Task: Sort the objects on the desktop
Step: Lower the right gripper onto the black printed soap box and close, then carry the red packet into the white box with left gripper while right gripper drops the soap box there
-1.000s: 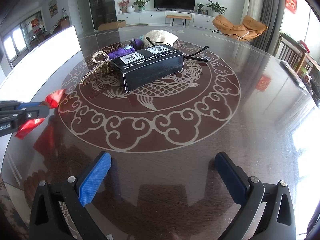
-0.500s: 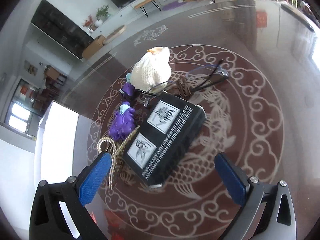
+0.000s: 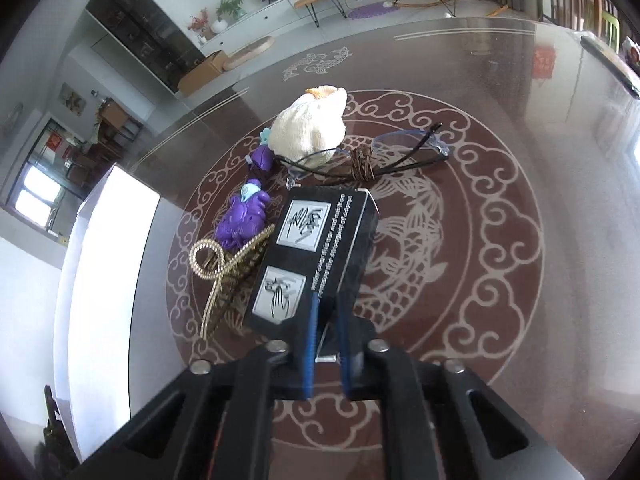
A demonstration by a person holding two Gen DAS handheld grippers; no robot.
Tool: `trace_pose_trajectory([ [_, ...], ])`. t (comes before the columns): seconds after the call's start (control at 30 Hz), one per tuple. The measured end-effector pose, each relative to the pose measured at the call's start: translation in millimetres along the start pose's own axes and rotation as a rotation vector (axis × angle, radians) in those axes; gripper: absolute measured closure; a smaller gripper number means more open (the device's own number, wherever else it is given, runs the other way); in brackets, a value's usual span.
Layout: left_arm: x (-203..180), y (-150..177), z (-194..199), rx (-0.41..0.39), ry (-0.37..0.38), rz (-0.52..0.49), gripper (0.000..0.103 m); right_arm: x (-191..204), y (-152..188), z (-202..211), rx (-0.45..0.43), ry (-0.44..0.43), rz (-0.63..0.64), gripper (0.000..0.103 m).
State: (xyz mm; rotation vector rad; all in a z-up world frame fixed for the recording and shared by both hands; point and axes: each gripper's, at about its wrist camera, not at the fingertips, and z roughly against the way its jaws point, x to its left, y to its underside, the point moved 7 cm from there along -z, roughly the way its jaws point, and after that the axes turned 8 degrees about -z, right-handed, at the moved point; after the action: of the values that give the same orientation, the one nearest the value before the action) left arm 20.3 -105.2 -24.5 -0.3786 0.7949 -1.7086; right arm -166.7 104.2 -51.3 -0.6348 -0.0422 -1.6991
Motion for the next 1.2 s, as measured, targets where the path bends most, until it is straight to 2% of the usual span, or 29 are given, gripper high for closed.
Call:
trace_pose_trajectory([
  [0.1, 1.2, -7.1, 8.4, -0.023, -0.013, 0.002, 0.081, -7.9, 4.8, 2.5, 0.047, 0.042, 0.047, 0.094],
  [0.13, 1.8, -8.1, 10.2, -0.029, -0.014, 0.006, 0.081, -6.5, 4.2, 3.9, 0.038, 0.048, 0.044, 0.082],
  [0.17, 2.4, -8.3, 11.3, -0.032, -0.013, 0.011, 0.081, -7.1, 4.1, 4.8, 0.030, 0.048, 0.027, 0.053],
  [0.2, 2.5, -7.6, 12.4, -0.033, -0.012, 0.016, 0.081, -2.9, 0.8, 3.9, 0.022, 0.045, 0.000, 0.033],
  [0.23, 2.4, -6.3, 13.6, -0.032, -0.013, 0.017, 0.081, 1.7, -5.3, 1.0, 0.008, 0.041, -0.022, 0.006],
  [0.27, 2.3, -4.2, 15.2, -0.031, -0.016, 0.016, 0.081, 6.8, -10.2, -3.3, -0.002, 0.040, -0.029, 0.003],
  [0.33, 1.6, -0.3, 20.9, -0.031, -0.027, 0.011, 0.081, 22.0, -19.7, -19.3, -0.005, 0.058, -0.015, 0.003],
  [0.4, 2.9, 2.6, 28.2, -0.034, -0.036, 0.013, 0.081, 32.6, -22.6, -42.4, 0.033, 0.091, 0.000, 0.004],
  [0.43, 3.8, 3.8, 32.3, -0.036, -0.039, 0.015, 0.081, 31.7, -20.6, -53.1, 0.065, 0.145, 0.007, 0.017],
  [0.47, 4.8, 4.9, 37.4, -0.040, -0.042, 0.017, 0.081, 28.1, -20.3, -55.9, 0.054, 0.202, 0.011, 0.036],
  [0.5, 6.1, 5.4, 42.4, -0.046, -0.044, 0.020, 0.081, 27.7, -22.3, -53.4, 0.021, 0.207, 0.019, 0.038],
  [0.6, 8.6, 4.2, 58.6, -0.072, -0.035, 0.029, 0.081, 19.7, -18.5, -46.6, 0.017, 0.180, 0.023, 0.042],
  [0.73, 17.5, -6.6, 88.9, -0.137, 0.018, 0.085, 0.081, 17.3, -9.6, -10.7, -0.005, 0.057, 0.041, 0.043],
  [0.87, 53.2, -22.3, 127.6, -0.209, 0.006, 0.154, 0.081, 65.0, 3.7, 23.8, 0.013, -0.123, 0.085, 0.044],
  [0.93, 83.1, -25.7, 146.3, -0.236, -0.045, 0.190, 0.081, 105.9, 15.9, 33.1, 0.037, -0.233, 0.103, 0.044],
  [1.03, 134.0, -23.3, 165.9, -0.233, -0.177, 0.231, 0.081, 185.4, 42.0, 47.1, 0.069, -0.396, 0.158, 0.044],
  [1.13, 182.1, -13.6, 176.0, -0.196, -0.293, 0.271, 0.081, 267.4, 78.7, 57.0, 0.110, -0.530, 0.252, 0.044],
  [1.2, 209.9, -4.5, 176.3, -0.162, -0.351, 0.296, 0.081, 316.6, 106.0, 52.4, 0.152, -0.579, 0.322, 0.044],
])
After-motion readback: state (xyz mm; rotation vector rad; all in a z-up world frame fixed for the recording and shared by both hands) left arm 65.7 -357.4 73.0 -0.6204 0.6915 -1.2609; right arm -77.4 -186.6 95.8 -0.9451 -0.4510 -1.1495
